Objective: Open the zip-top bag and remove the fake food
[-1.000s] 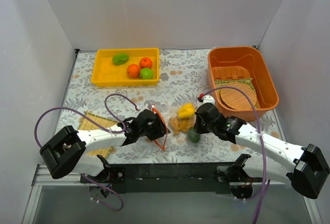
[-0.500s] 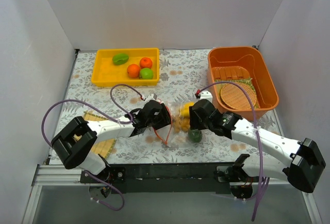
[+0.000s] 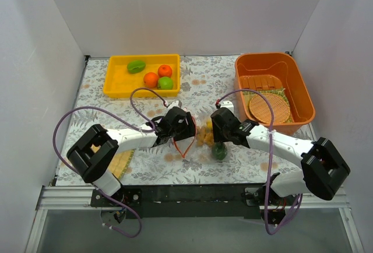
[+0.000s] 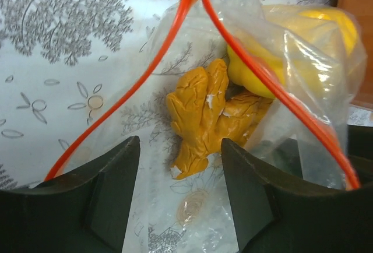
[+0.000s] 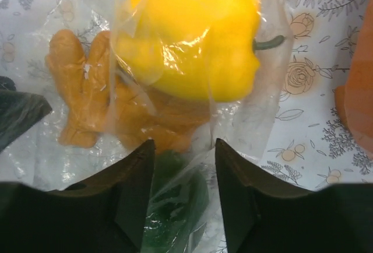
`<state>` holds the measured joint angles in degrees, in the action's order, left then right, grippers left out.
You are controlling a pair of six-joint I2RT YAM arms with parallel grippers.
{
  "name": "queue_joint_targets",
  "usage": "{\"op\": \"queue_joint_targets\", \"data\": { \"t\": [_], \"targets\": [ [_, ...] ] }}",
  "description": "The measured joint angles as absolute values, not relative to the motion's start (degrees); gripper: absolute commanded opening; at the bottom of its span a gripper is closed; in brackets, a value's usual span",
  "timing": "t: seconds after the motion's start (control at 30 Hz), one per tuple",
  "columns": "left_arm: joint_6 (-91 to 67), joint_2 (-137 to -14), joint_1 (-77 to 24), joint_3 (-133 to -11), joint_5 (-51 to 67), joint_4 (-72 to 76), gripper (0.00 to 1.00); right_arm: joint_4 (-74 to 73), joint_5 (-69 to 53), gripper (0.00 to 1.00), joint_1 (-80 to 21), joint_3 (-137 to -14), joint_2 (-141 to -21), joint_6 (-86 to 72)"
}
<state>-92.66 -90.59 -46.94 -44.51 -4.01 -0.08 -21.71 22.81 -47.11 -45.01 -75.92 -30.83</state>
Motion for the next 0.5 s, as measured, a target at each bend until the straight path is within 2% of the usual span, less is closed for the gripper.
{"op": "queue_joint_targets", "data": {
  "t": [0.13, 0.37, 0.5],
  "targets": [
    [-89.6, -91.1, -46.1, -46.5, -3.8, 0.6, 0.47, -19.0, 20.9, 0.41, -46.5, -43.9, -78.4, -29.6],
    [-84.8, -96.3, -45.2, -48.5, -3.4, 1.8, 0.48, -15.3, 18.3, 0.29, -45.5, -43.2, -80.1, -26.8],
    [-83.3, -98.6, -45.2, -49.8, -2.9, 2.3, 0.47, -13.6, 16.8, 0.27, -45.1, -43.2, -80.9, -25.4]
  ]
}}
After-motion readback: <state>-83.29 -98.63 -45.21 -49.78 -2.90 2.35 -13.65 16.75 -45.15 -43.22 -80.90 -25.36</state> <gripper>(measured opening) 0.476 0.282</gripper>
